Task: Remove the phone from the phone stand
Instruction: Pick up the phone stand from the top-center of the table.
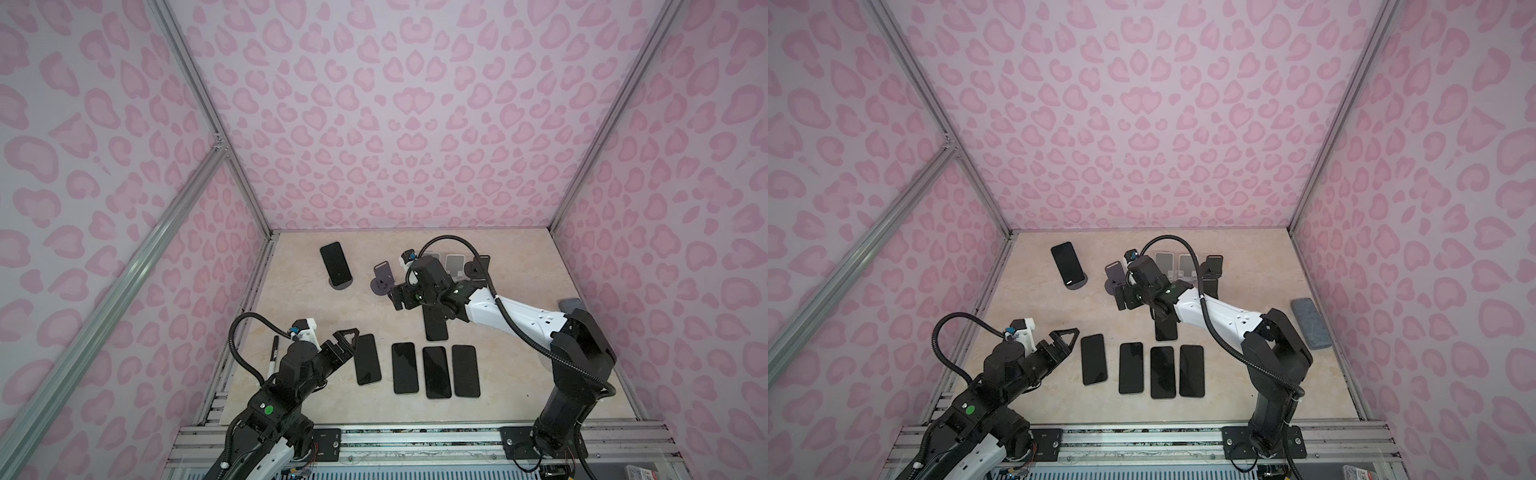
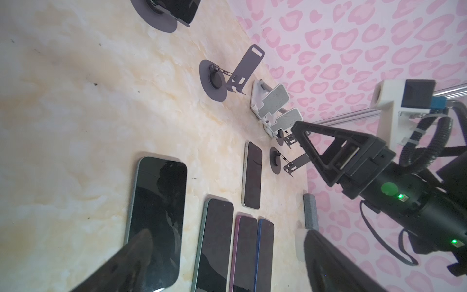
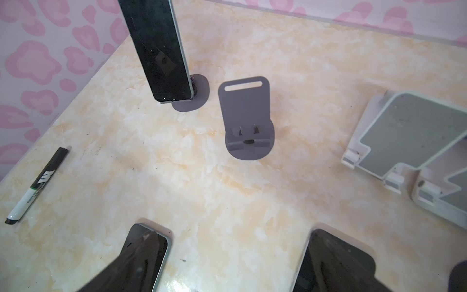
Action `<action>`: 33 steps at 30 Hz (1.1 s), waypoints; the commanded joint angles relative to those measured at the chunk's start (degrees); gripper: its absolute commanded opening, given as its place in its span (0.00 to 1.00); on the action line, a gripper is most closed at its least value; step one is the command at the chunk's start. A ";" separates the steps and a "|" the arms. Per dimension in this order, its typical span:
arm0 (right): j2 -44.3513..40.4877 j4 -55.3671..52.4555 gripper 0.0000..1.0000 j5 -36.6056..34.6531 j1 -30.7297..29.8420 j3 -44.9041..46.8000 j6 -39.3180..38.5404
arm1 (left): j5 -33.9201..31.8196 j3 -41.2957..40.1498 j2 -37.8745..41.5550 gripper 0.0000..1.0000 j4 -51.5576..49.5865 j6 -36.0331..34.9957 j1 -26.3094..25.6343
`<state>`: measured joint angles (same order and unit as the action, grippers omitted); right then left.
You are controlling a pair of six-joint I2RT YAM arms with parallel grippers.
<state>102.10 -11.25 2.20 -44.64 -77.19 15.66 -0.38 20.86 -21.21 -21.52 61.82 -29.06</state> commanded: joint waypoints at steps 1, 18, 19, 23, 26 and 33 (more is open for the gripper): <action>2.52 0.09 0.98 1.29 -0.45 -3.02 -4.93 | -2.05 0.65 0.13 0.97 -2.07 -0.12 -0.03; 24.10 -1.47 0.98 4.29 3.12 -27.21 -9.92 | -12.76 1.90 3.72 0.97 -9.48 2.42 0.05; 25.29 -2.17 0.98 4.75 3.33 -28.73 -10.01 | -13.01 1.90 3.55 0.97 -9.31 2.47 0.05; 30.23 -4.70 0.95 6.81 3.59 -33.64 -10.25 | -13.93 2.30 1.98 0.97 -8.79 2.38 0.05; 31.70 -4.11 0.88 6.20 3.69 -33.82 -9.05 | -14.36 2.93 0.46 0.97 -8.51 1.89 0.05; 30.79 -0.17 0.63 2.99 4.07 -30.43 -5.23 | -14.73 3.76 -2.14 0.97 -7.47 0.46 0.05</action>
<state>133.32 -13.63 6.83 -40.75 -108.53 8.34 -13.91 23.97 -22.79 -30.06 63.22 -28.99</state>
